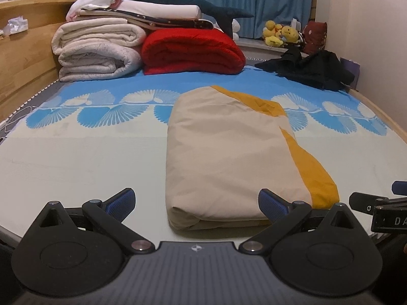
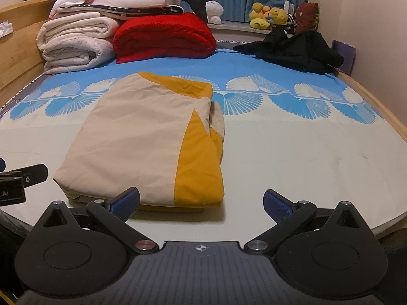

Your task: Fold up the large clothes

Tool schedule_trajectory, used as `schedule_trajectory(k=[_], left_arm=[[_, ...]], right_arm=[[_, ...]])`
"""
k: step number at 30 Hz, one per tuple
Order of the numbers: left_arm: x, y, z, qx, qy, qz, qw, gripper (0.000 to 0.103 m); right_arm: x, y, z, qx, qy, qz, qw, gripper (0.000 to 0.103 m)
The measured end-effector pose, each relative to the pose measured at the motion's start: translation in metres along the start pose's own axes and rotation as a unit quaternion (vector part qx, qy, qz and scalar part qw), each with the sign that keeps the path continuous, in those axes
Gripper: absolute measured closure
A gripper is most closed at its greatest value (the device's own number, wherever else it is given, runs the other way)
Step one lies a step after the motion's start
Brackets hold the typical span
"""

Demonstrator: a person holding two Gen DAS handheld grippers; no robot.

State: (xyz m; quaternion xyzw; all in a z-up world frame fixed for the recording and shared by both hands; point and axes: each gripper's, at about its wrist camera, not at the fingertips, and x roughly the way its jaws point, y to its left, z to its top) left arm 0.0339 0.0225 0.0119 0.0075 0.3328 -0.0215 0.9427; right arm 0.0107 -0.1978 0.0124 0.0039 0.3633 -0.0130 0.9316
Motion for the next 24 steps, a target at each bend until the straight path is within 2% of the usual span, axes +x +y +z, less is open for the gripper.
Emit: schedule_trajectory(k=[24], left_arm=[[0.009, -0.0026, 0.0005, -0.002, 0.015, -0.008, 0.9999, 0.0]], right_arm=[[0.0085, 0.0063, 0.0019, -0.009, -0.001, 0.009, 1.0, 0.001]])
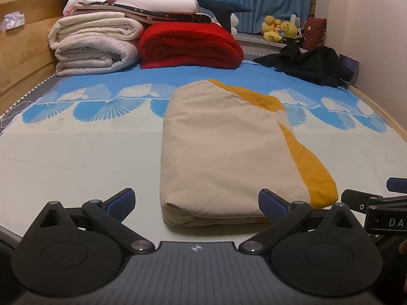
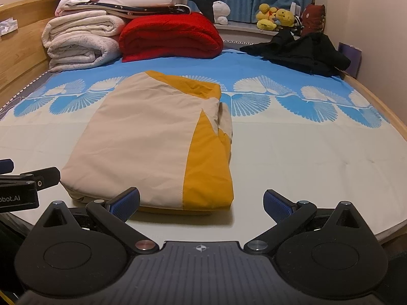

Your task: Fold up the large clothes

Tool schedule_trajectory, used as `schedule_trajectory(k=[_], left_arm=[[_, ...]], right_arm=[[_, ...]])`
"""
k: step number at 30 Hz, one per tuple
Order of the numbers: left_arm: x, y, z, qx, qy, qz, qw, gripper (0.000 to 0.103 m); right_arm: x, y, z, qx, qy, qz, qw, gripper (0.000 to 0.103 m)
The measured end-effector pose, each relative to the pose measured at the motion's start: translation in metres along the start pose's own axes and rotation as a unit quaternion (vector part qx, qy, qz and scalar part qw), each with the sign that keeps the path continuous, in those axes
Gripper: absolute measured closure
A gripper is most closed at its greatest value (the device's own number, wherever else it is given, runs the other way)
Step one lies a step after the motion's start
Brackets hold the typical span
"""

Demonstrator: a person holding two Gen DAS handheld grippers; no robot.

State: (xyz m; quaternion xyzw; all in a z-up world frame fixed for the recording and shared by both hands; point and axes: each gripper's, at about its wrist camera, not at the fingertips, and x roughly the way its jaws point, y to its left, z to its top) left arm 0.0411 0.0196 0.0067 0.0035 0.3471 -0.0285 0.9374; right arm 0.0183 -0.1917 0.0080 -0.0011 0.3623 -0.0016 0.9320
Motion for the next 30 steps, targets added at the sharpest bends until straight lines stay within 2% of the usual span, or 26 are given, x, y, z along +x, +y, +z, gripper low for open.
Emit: schedule_trajectory(k=[30], left_arm=[[0.0008, -0.0036, -0.0006, 0.001, 0.002, -0.006, 1.0, 0.0]], right_arm=[[0.0016, 0.0003, -0.001, -0.002, 0.002, 0.002, 1.0, 0.001]])
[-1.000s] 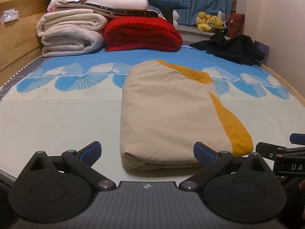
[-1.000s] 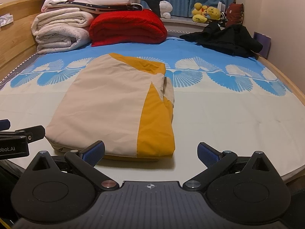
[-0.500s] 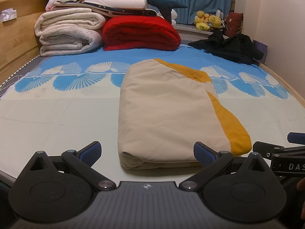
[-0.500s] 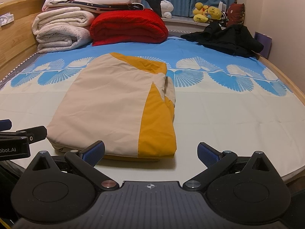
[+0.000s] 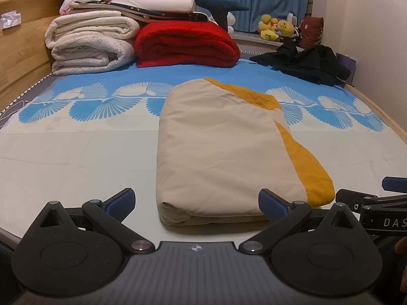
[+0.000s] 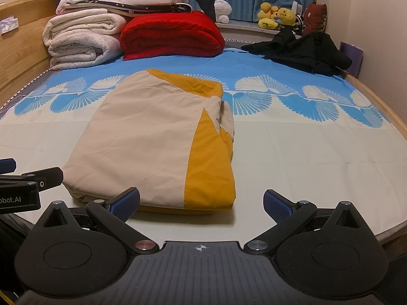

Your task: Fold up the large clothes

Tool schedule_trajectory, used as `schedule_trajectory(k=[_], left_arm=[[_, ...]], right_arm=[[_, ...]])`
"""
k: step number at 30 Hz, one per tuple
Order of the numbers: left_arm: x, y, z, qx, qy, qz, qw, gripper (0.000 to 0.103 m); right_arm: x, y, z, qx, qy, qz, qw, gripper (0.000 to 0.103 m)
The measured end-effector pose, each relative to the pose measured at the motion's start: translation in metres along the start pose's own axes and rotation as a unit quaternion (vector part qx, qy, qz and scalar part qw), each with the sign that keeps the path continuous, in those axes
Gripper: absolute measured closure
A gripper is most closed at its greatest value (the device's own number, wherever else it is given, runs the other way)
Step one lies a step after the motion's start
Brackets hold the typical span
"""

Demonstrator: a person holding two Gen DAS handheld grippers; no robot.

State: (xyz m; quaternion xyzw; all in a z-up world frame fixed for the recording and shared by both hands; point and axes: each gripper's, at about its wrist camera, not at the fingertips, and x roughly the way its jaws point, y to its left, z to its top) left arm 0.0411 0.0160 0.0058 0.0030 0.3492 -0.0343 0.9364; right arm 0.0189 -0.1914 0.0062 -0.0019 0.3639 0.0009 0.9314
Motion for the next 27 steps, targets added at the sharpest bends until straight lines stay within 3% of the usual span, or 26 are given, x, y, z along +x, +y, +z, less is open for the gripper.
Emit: schedule_trajectory(k=[27], left_arm=[[0.0005, -0.002, -0.0017, 0.0, 0.003, -0.002, 1.0, 0.0]], right_arm=[[0.0027, -0.0012, -0.003, -0.004, 0.003, 0.004, 1.0, 0.001]])
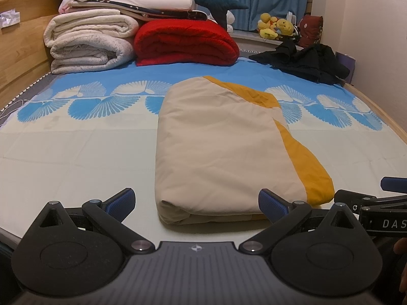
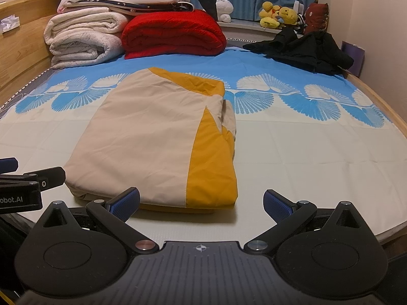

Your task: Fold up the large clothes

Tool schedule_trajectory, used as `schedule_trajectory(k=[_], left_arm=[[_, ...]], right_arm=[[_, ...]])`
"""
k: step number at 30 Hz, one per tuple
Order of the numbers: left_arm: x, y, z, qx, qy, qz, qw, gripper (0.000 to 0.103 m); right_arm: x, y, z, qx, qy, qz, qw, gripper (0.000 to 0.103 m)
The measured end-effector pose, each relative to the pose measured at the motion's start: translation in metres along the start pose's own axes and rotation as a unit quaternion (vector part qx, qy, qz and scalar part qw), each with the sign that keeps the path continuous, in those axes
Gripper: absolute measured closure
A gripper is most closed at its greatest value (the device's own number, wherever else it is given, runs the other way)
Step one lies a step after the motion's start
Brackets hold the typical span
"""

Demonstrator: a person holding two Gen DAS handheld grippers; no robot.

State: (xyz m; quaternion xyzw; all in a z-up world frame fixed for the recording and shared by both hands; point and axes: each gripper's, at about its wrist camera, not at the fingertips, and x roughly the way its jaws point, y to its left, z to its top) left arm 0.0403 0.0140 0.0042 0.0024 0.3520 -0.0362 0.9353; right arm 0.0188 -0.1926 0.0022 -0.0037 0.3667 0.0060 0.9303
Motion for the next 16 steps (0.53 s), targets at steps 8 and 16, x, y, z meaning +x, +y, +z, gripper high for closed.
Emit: schedule_trajectory(k=[8, 16], left_arm=[[0.0012, 0.0005, -0.001, 0.001, 0.002, -0.001, 1.0, 0.0], [0.0024, 0.0017, -0.0021, 0.001, 0.003, -0.002, 1.0, 0.0]], right_arm=[[0.0011, -0.0035, -0.0012, -0.002, 0.002, 0.003, 1.0, 0.001], [0.0026, -0.0076, -0.0025, -0.005, 0.006, 0.007, 1.0, 0.001]])
